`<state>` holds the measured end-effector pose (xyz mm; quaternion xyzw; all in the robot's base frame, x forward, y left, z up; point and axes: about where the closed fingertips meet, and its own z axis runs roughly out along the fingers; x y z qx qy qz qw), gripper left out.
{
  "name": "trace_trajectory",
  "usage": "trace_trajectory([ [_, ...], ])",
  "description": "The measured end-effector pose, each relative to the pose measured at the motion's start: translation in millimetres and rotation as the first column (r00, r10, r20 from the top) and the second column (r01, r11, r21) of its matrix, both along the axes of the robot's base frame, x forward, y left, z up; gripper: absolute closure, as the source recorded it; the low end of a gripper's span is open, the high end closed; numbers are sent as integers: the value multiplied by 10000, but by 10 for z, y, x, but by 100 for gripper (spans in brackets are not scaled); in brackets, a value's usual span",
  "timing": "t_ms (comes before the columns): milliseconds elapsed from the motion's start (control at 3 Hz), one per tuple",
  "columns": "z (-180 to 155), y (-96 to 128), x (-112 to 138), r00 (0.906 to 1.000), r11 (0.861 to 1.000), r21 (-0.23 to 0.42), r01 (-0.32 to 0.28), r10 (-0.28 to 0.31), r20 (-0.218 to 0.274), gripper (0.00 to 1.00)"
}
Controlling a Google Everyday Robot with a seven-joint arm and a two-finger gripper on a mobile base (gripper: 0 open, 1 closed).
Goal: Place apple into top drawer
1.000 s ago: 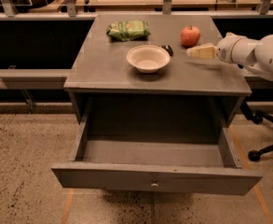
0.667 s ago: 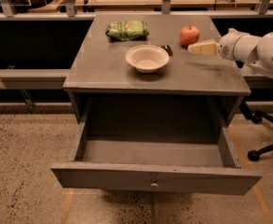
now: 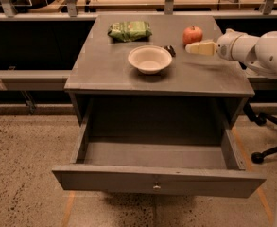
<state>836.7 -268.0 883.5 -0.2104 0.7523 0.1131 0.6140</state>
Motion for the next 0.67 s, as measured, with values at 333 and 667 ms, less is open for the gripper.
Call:
trace_trajectory([
  [333,-16,196,130,9994,9994,94,-338,339,-43,0],
  [667,-67,294,340,9995,9995,108,-310,311,-17,0],
])
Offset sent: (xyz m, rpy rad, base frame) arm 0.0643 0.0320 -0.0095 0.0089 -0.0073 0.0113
